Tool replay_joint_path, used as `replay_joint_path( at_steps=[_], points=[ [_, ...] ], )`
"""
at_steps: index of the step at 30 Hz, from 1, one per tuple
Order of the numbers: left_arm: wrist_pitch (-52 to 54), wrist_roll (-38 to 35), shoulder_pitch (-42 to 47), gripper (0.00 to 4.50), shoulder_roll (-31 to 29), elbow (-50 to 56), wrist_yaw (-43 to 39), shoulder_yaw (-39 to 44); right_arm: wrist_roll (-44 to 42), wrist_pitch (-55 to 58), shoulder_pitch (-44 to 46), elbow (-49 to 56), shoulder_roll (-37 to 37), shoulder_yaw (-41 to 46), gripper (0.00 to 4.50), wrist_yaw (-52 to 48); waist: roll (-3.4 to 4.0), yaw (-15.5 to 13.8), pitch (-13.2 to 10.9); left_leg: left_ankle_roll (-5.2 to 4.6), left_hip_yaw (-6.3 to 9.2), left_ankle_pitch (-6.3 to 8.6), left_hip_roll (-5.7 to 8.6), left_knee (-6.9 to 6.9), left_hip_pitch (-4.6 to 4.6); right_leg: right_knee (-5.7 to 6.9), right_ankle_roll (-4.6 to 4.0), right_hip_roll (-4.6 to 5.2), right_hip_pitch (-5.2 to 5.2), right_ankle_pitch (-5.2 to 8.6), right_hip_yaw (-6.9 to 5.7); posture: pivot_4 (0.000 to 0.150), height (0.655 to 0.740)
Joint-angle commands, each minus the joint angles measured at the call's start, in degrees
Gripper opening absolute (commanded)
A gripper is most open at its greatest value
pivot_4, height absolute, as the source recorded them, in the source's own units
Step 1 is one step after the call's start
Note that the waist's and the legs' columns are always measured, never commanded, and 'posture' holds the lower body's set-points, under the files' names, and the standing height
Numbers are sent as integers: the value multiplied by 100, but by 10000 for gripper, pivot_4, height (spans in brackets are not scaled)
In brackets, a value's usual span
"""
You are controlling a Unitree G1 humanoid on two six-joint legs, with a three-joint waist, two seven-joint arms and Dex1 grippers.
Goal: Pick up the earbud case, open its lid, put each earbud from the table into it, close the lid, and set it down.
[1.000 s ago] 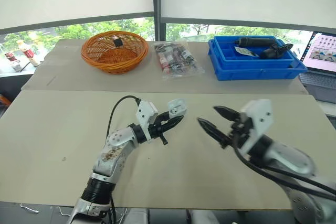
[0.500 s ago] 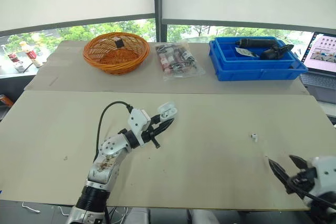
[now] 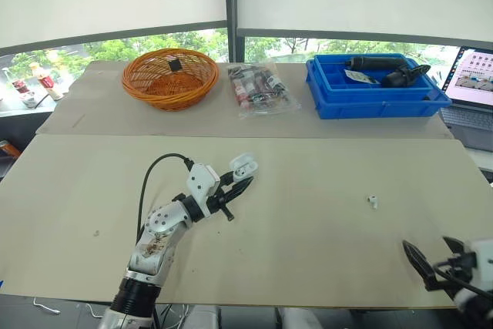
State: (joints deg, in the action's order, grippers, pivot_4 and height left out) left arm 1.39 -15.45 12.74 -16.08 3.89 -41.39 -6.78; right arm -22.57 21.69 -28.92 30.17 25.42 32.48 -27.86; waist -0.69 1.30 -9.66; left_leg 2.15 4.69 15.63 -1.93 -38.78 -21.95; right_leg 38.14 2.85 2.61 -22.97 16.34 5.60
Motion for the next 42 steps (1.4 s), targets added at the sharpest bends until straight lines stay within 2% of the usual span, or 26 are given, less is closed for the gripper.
replay_joint_path(
  at_steps=[1,10,16,22,26,29,34,35,38,42],
  points=[
    [-114,17,5,5921,8,171,8,-9,55,385,499,239,145,-307,45000,318,0,-18,0,0,0,0,0,0,0,0,0,0,0,0,-1,1500,7114],
    [-67,22,-70,5921,9,301,33,-95,374,908,1966,-755,201,-1047,45000,825,1,-52,1,0,2,0,3,-4,-5,-2,1,3,-2,-1,-2,1500,7114],
    [-55,12,-76,5921,-11,322,27,-118,722,642,2365,-1545,60,-1293,45000,1086,2,-41,2,0,2,0,1,-3,-2,0,1,2,-2,-1,-2,1500,7114],
    [-58,8,-76,5921,-33,327,16,-120,773,692,2428,-1716,-83,-1425,45000,1179,1,-20,3,0,1,0,1,-5,10,1,1,1,10,-1,-2,1500,7114],
    [-60,4,-78,5921,-51,337,-6,-125,644,1005,2499,-1674,-199,-1354,33634,1320,1,-15,3,-1,1,0,0,0,53,-7,2,1,54,-1,-2,1500,7114],
    [-65,4,-81,5921,-62,339,-17,-126,601,1050,2399,-1510,-139,-1447,23050,1099,1,-38,3,-1,2,1,1,-1,67,-9,3,2,72,0,-4,1500,7114],
    [-72,1,-98,5921,-85,345,-28,-128,687,1082,2196,-1516,171,-1546,5376,823,-1,-33,3,-1,2,1,1,0,67,-12,3,2,71,0,-3,1500,7114],
    [-71,1,-102,5921,-89,348,-29,-127,672,1064,2167,-1469,289,-1581,3089,685,-1,-33,3,-2,2,1,1,1,67,-12,3,2,71,0,-3,1500,7114],
    [-51,-5,-147,5921,-108,413,-22,-124,583,1019,2100,-1274,553,-1634,3066,333,-1,-33,3,-2,2,1,1,1,67,-12,4,2,71,0,-3,1500,7114],
    [1,-18,-273,5921,-137,563,7,-131,564,542,2041,-910,1286,-1829,3066,-641,-2,-24,2,-4,1,3,2,3,66,-17,5,2,71,1,-1,1500,7114]
  ],
)
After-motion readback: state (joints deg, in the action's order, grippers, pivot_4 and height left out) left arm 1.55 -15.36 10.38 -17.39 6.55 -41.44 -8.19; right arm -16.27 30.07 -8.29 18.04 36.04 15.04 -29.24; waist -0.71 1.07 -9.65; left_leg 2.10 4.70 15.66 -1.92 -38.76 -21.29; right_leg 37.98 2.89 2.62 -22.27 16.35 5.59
